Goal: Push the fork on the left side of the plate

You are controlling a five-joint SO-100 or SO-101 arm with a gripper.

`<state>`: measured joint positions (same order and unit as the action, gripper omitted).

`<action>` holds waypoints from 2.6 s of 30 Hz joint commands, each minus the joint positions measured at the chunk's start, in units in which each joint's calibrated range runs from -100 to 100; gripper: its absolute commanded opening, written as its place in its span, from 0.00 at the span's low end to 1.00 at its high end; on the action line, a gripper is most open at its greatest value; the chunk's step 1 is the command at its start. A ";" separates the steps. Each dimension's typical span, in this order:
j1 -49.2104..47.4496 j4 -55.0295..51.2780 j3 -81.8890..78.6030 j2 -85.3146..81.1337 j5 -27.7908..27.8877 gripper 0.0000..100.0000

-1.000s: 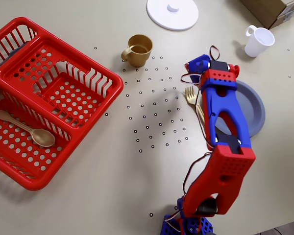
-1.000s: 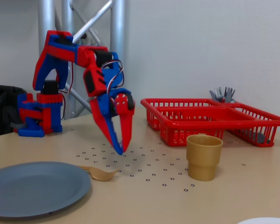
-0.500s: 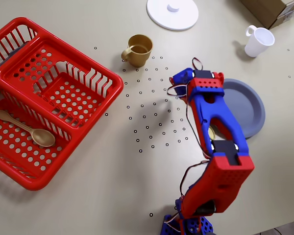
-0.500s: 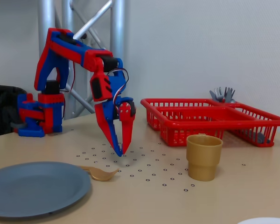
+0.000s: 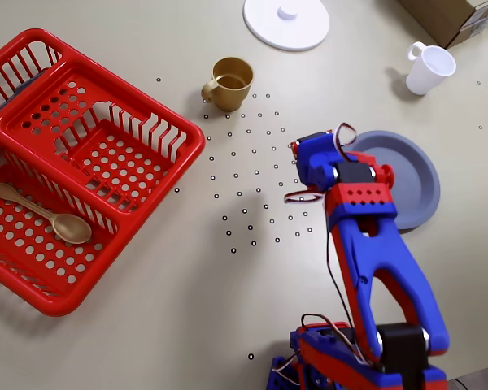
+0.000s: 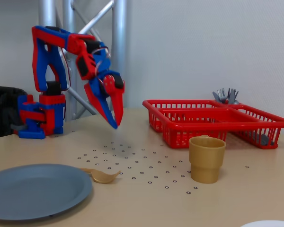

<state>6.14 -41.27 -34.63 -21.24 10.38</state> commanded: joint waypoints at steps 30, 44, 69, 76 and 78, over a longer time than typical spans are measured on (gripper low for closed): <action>-4.71 7.83 -65.19 -70.56 -7.37 0.00; -4.28 -7.39 -65.28 -74.53 -6.06 0.00; -3.13 -10.12 -65.28 -74.53 -6.98 0.00; -3.13 -10.12 -65.28 -74.53 -6.84 0.00; -3.13 -10.12 -65.28 -74.53 -6.84 0.00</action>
<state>2.14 -51.12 -99.10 -94.93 3.64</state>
